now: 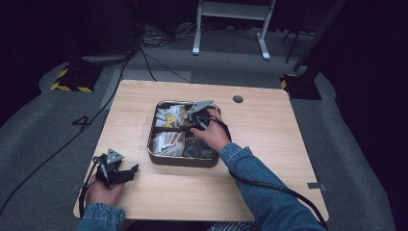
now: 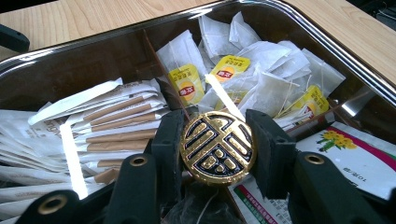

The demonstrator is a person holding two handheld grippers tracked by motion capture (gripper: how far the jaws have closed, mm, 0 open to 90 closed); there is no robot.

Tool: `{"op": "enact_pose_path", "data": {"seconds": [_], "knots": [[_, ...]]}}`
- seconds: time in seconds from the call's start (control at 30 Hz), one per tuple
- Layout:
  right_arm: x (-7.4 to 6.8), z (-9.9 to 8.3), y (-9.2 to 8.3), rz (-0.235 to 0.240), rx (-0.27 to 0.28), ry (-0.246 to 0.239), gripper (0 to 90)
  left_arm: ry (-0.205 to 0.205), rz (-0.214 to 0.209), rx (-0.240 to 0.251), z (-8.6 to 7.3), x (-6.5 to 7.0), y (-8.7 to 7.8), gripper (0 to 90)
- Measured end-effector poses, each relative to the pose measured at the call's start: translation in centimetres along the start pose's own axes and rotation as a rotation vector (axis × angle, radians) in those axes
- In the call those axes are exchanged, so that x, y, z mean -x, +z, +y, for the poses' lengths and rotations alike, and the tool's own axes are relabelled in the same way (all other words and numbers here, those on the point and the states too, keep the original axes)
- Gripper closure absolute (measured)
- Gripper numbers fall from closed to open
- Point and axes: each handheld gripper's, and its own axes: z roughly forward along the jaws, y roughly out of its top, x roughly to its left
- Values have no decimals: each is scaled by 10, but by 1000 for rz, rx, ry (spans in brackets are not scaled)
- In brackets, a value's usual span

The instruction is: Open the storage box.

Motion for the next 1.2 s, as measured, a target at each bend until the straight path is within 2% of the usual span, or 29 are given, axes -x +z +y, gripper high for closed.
{"op": "enact_pose_path", "data": {"seconds": [0.7, 0.87, 0.93, 1.03, 1.13, 1.2], "knots": [[0, 2, -1, 2, -1, 15, 595, 0, 0, -1, 0, 0, 0, 263], [-1, 7, -4, -6, -13, 1, 595, 0, -1, -1, 0, 0, 0, 263], [0, 13, -10, 14, 11, 14, 595, 0, -1, 0, 0, 0, 0, 263], [0, 18, -16, 20, 24, 17, 595, 0, 0, -1, 0, 0, 0, 263], [0, 29, -26, 19, 35, -10, 595, 0, -1, -1, 0, 0, 0, 263], [1, 32, -31, 22, 42, -12, 595, 0, 0, -1, 0, 0, 0, 263]]}}
